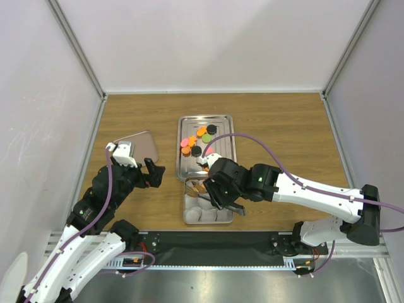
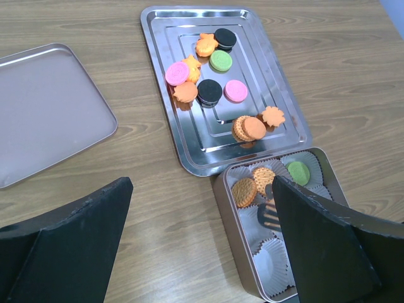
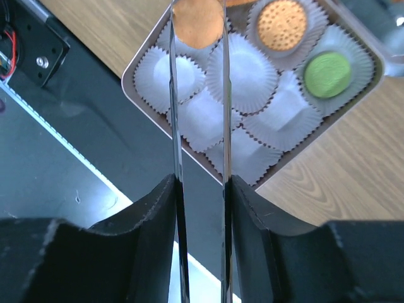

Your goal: Pack the cookies

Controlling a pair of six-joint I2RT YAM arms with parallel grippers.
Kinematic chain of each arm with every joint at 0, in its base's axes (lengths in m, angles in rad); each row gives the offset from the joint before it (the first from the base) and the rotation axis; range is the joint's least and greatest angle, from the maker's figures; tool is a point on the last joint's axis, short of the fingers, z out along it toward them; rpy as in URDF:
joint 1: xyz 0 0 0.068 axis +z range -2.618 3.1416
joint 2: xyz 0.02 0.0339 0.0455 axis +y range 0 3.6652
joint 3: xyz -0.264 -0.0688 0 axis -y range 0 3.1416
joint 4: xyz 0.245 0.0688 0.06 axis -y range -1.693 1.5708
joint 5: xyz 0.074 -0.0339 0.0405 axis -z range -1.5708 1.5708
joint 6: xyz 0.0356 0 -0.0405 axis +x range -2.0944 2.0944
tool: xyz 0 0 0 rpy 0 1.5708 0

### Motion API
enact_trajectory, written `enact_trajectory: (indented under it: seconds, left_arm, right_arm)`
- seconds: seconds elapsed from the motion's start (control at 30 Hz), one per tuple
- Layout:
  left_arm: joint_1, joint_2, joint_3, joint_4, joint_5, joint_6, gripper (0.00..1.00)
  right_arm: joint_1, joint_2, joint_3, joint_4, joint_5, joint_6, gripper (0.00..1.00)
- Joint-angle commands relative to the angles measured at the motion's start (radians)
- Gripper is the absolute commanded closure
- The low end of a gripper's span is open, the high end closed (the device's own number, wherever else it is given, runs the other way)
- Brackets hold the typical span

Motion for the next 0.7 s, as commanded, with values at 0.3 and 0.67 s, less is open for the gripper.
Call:
enact_trajectory:
  seconds: [0.3, 0.67]
  left_arm:
    - [-0.010, 0.004, 0.001, 0.021, 0.000, -0.006, 0.00]
    - [-0.012, 0.004, 0.001, 0.022, 0.003, -0.004, 0.00]
  right_arm:
    - [0.010, -0.002, -0.063, 0.149, -0.041, 0.041, 0.55]
    - [0.010, 0.001, -0.090, 0.163, -0.045, 0.052, 0.50]
